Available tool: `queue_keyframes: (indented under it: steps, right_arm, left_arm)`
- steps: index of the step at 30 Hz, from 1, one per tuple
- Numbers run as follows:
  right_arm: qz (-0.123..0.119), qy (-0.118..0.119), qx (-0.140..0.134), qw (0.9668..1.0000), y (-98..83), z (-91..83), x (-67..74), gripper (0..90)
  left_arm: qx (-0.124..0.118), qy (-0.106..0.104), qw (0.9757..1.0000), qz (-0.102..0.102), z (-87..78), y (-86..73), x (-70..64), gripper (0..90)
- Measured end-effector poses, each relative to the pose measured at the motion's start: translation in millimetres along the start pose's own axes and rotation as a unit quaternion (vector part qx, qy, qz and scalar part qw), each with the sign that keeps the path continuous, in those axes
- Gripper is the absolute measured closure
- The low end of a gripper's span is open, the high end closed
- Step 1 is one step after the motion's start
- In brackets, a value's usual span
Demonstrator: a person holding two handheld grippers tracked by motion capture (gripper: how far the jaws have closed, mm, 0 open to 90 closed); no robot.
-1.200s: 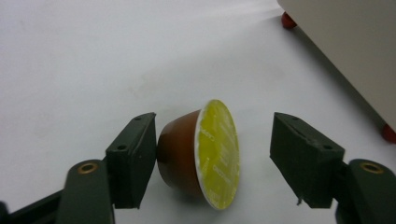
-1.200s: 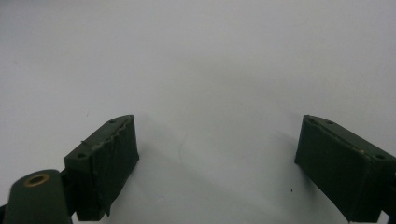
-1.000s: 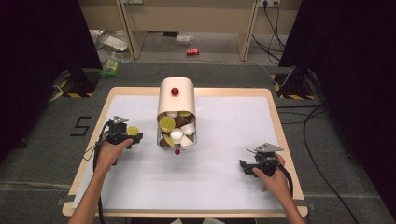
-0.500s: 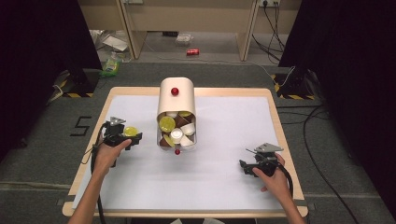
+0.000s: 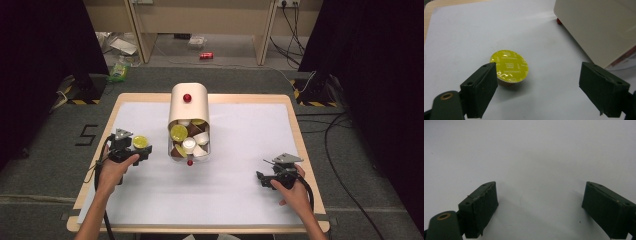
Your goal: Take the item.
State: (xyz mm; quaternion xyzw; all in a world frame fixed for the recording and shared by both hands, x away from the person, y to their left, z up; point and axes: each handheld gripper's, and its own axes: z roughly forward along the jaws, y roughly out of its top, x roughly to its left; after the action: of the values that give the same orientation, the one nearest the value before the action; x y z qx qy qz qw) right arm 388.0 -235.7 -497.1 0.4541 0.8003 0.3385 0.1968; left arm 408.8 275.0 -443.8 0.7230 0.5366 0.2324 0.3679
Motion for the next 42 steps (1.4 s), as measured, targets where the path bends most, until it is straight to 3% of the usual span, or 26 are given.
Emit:
queue_keyframes:
  steps: [14, 27, 42]
  right_arm:
    - [-0.001, 0.0, 0.0, 1.0, 0.0, 0.0, -0.2, 13.2]
    - [0.0, 0.0, 0.0, 1.0, 0.0, 0.0, 0.0, 13.1]
    - [0.001, 0.0, 0.0, 1.0, 0.0, 0.0, 0.2, 13.1]
  left_arm:
    - [-0.02, -0.021, 0.9995, 0.014, -19.2, -10.9, -21.2, 15.3]
    - [-0.025, -0.024, 0.9993, 0.014, -28.4, -26.6, -24.2, 15.3]
    - [-0.026, -0.029, 0.9992, 0.011, -24.0, -48.1, -30.1, 15.3]
